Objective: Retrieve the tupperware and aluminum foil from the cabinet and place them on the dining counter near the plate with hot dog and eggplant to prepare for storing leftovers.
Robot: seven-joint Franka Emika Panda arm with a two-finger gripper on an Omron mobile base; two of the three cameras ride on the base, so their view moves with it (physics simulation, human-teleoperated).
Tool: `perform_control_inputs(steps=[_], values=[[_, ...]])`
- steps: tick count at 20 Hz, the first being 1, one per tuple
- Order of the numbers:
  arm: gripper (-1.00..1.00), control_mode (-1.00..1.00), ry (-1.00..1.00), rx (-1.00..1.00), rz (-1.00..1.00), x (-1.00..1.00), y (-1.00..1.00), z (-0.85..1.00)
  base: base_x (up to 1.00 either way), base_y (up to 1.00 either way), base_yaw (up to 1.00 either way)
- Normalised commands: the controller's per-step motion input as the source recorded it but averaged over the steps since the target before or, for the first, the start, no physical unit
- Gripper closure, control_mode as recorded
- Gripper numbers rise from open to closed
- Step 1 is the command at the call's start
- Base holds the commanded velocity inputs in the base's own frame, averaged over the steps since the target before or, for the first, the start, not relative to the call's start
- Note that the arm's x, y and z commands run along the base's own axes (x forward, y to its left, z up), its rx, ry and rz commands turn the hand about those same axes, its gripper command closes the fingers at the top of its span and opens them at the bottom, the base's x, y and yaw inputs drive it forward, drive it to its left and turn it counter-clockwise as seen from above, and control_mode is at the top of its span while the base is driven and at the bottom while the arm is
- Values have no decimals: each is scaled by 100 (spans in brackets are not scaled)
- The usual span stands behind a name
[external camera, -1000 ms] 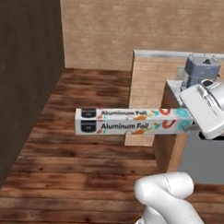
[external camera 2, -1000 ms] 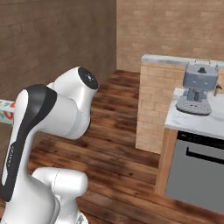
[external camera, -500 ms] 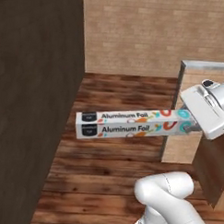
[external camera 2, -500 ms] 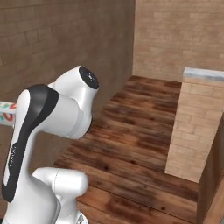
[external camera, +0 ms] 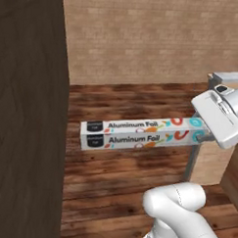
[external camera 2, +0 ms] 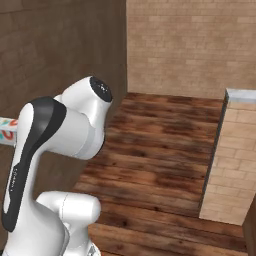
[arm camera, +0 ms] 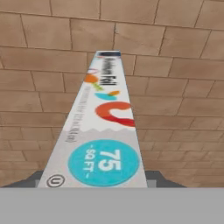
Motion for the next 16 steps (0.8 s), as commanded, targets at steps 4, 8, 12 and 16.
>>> perform_control_inputs(steps=[4,8,12,16], values=[[100,100,0,0,0,0,0,0,100,60,-50],[100,100,0,0,0,0,0,0,99,55,-53],[100,100,0,0,0,0,0,0,95,56,-54],[100,100,0,0,0,0,0,0,97,57,-53]])
